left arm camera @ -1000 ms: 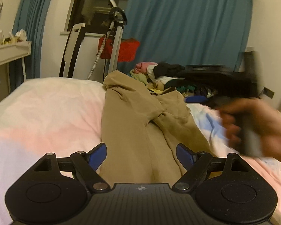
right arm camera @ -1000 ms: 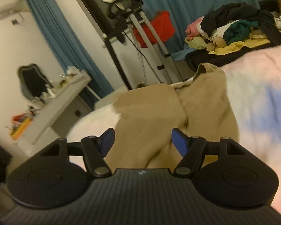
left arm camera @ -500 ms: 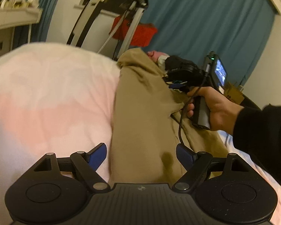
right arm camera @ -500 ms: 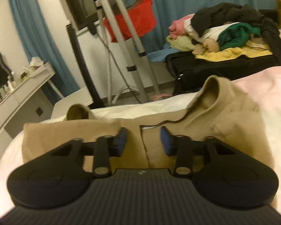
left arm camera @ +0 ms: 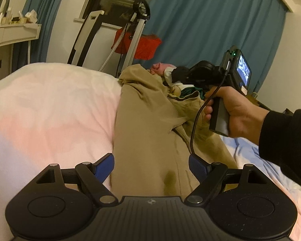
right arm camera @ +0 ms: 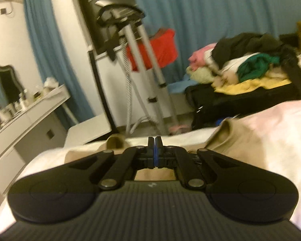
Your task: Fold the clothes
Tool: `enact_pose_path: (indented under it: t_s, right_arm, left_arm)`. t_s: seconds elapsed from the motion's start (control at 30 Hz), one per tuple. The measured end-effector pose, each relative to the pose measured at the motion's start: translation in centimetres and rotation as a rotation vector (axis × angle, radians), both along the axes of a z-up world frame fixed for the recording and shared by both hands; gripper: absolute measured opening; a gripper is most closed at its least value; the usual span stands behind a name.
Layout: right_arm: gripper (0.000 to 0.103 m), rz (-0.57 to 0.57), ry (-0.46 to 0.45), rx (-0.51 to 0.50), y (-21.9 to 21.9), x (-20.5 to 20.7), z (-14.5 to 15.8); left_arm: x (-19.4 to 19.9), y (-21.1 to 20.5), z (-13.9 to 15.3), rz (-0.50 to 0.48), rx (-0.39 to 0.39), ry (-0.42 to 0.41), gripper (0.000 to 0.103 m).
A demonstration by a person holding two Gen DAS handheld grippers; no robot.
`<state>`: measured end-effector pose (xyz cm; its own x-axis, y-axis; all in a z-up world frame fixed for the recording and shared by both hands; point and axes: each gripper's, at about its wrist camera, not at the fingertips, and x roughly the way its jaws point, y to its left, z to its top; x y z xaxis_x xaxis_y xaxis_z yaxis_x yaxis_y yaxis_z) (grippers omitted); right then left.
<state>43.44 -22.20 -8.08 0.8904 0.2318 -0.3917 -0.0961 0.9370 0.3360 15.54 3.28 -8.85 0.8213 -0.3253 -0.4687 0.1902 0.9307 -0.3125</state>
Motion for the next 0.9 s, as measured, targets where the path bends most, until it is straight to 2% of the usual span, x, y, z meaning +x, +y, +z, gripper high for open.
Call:
enact_pose_path:
  t_s: [0.07, 0.17, 0.3, 0.4, 0.5, 0.53, 0.57, 0.6, 0.63, 0.67, 0.7, 0.8, 0.9]
  right_arm:
    - [0.005, -0.011, 0.023, 0.016, -0.7, 0.4, 0.0]
    - [0.007, 0.02, 0.126, 0.072, -1.3, 1.7, -1.5]
    - [0.008, 0.059, 0.211, 0.069, -0.9, 2.5, -3.9]
    - [0.009, 0.06, 0.252, 0.062, -0.8, 2.5, -5.1]
    - [0.008, 0.061, 0.249, 0.085, -1.3, 2.2, -5.3]
    - [0.018, 0.063, 0.247, 0.095, -1.4, 2.1, -5.3]
    - [0.032, 0.07, 0.24, 0.112, -1.5, 2.2, -5.2]
    - [0.039, 0.077, 0.234, 0.128, -1.6, 2.2, -5.1]
    - [0.059, 0.081, 0.223, 0.141, -1.7, 2.2, -4.9]
    - [0.074, 0.076, 0.2, 0.148, -1.6, 2.1, -4.6]
    - [0.077, 0.072, 0.176, 0.155, -1.5, 2.0, -4.4]
    - [0.076, 0.039, 0.121, 0.131, -0.8, 2.1, -3.9]
    - [0.065, 0.038, 0.165, 0.07, 0.0, 3.4, -4.4]
  left_arm:
    - [0.1, -0.1, -0.1, -0.004, 0.004, 0.001, 0.083]
    - [0.4, 0.0, -0.6, -0.001, 0.005, 0.007, 0.083]
    - [1.2, 0.5, -1.3, 0.012, -0.025, 0.04, 0.083]
    - [1.5, 0.9, -1.7, 0.019, -0.051, 0.064, 0.083]
    - [1.6, 1.2, -2.0, 0.024, -0.072, 0.082, 0.083]
    - [1.6, 1.3, -1.9, 0.025, -0.077, 0.084, 0.083]
    - [1.5, 1.3, -1.9, 0.025, -0.08, 0.083, 0.083]
    - [1.5, 1.3, -1.9, 0.026, -0.079, 0.081, 0.083]
    - [1.4, 1.3, -1.8, 0.026, -0.077, 0.077, 0.083]
    - [1.4, 1.2, -1.8, 0.026, -0.074, 0.074, 0.083]
    - [1.3, 1.1, -1.7, 0.025, -0.072, 0.071, 0.083]
    - [1.3, 1.0, -1.8, 0.024, -0.068, 0.071, 0.083]
    - [1.5, 1.1, -2.0, 0.024, -0.073, 0.08, 0.083]
